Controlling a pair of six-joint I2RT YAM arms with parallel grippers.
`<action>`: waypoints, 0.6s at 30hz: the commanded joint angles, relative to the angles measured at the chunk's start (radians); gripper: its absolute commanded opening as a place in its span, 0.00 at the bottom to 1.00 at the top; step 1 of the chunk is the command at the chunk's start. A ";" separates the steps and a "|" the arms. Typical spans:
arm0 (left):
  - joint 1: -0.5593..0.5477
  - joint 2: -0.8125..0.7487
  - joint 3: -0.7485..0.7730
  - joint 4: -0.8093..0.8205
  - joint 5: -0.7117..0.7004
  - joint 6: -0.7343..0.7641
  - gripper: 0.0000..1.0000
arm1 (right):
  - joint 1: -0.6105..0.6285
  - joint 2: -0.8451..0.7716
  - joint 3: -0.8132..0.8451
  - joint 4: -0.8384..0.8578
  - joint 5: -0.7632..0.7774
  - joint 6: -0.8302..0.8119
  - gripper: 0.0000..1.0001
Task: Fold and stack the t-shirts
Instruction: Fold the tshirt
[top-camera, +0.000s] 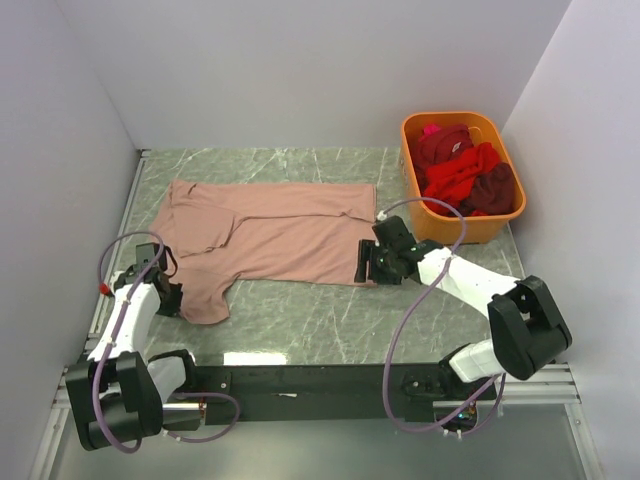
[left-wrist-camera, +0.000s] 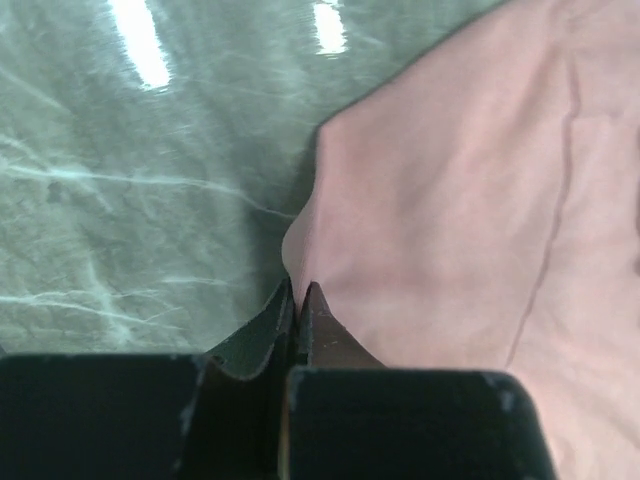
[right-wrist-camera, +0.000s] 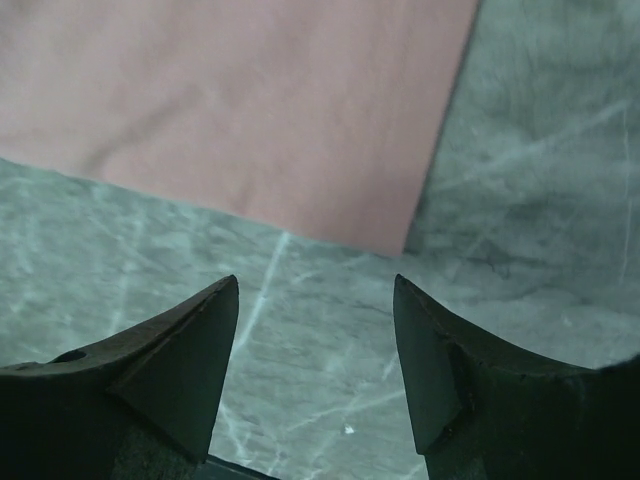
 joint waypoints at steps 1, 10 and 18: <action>-0.001 -0.022 0.045 0.049 0.023 0.056 0.01 | 0.003 -0.005 -0.027 0.009 0.031 0.038 0.70; -0.002 -0.039 0.040 0.116 0.106 0.093 0.01 | 0.005 0.156 0.034 0.032 0.097 0.036 0.60; -0.002 -0.077 0.042 0.185 0.193 0.123 0.01 | 0.003 0.189 0.075 0.055 0.108 0.038 0.27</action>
